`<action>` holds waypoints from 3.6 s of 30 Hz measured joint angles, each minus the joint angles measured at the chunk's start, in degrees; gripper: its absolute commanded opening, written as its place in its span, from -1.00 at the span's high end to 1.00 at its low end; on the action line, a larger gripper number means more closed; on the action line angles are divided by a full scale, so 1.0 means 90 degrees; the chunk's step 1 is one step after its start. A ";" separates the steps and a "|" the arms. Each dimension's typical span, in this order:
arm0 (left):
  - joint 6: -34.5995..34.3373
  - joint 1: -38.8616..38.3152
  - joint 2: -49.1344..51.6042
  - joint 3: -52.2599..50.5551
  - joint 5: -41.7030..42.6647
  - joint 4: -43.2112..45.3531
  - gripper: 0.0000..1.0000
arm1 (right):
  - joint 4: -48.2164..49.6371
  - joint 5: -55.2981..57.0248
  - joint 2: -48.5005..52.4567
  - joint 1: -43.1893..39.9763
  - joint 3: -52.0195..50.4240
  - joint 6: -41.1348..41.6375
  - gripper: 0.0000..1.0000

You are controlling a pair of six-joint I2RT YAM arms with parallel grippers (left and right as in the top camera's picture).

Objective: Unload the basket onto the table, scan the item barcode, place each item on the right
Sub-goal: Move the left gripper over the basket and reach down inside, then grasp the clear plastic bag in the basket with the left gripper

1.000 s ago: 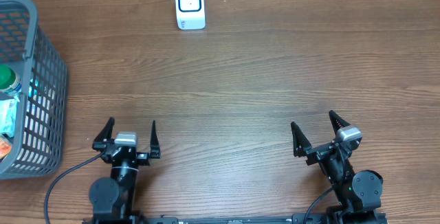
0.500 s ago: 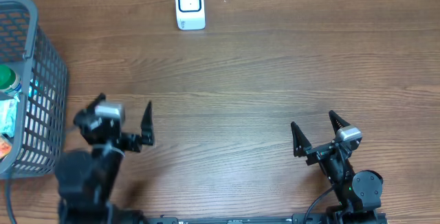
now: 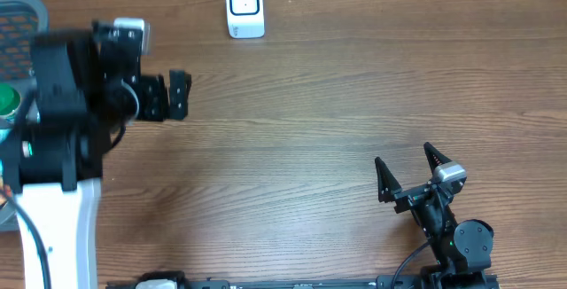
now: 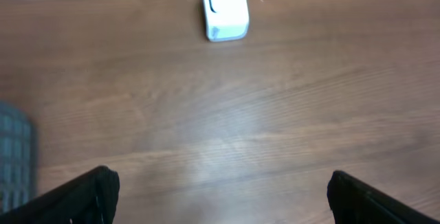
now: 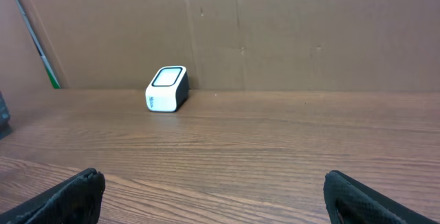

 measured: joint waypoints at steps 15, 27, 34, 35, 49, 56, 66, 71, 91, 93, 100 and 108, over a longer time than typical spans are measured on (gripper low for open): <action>-0.1163 0.1273 0.1015 0.0690 -0.0566 -0.0024 -0.99 | 0.0002 -0.0002 0.0000 0.0000 0.0000 0.0002 -1.00; -0.2531 0.4864 0.1156 0.0782 -0.0063 0.0651 -1.00 | 0.0000 -0.0002 0.0000 0.0000 0.0000 0.0000 -1.00; -0.2382 0.5610 0.2212 0.0848 0.0061 0.0420 -0.78 | 0.0002 -0.0002 0.0000 0.0000 0.0000 0.0000 -1.00; -0.2307 0.5629 0.2404 0.0848 0.0061 0.0357 -0.80 | 0.0002 0.0000 -0.0002 0.0000 0.0000 0.0000 -0.99; -0.1001 0.5649 0.3636 0.0845 -0.0114 0.0170 -0.99 | 0.0002 0.0000 -0.0002 0.0000 0.0000 0.0000 -1.00; -0.0590 0.5649 0.4029 0.0843 -0.0112 0.0046 -1.00 | 0.0002 0.0000 -0.0002 0.0000 0.0000 0.0000 -1.00; -0.0350 0.5651 0.4510 0.0843 -0.0117 -0.0129 -1.00 | 0.0002 0.0000 -0.0002 0.0000 0.0000 0.0000 -1.00; -0.0262 0.5651 0.4648 0.0843 -0.0114 -0.0146 -0.99 | 0.0002 -0.0002 -0.0002 0.0000 0.0000 0.0000 -1.00; 0.0226 0.5605 0.5581 0.0843 0.0299 -0.0165 -0.26 | 0.0000 0.0000 -0.0002 0.0000 0.0000 0.0002 -1.00; 0.0245 0.5581 0.5615 0.0843 0.0352 -0.0160 0.07 | 0.0000 0.0000 -0.0002 0.0000 0.0000 0.0002 -1.00; 0.0323 0.5523 0.5627 0.0848 0.0568 -0.0172 0.92 | 0.0002 -0.0002 -0.0002 0.0000 0.0000 -0.0002 -1.00; 0.0177 0.5523 0.5739 0.1236 0.0491 -0.0685 0.92 | 0.0002 -0.0002 -0.0002 0.0000 0.0000 0.0000 -1.00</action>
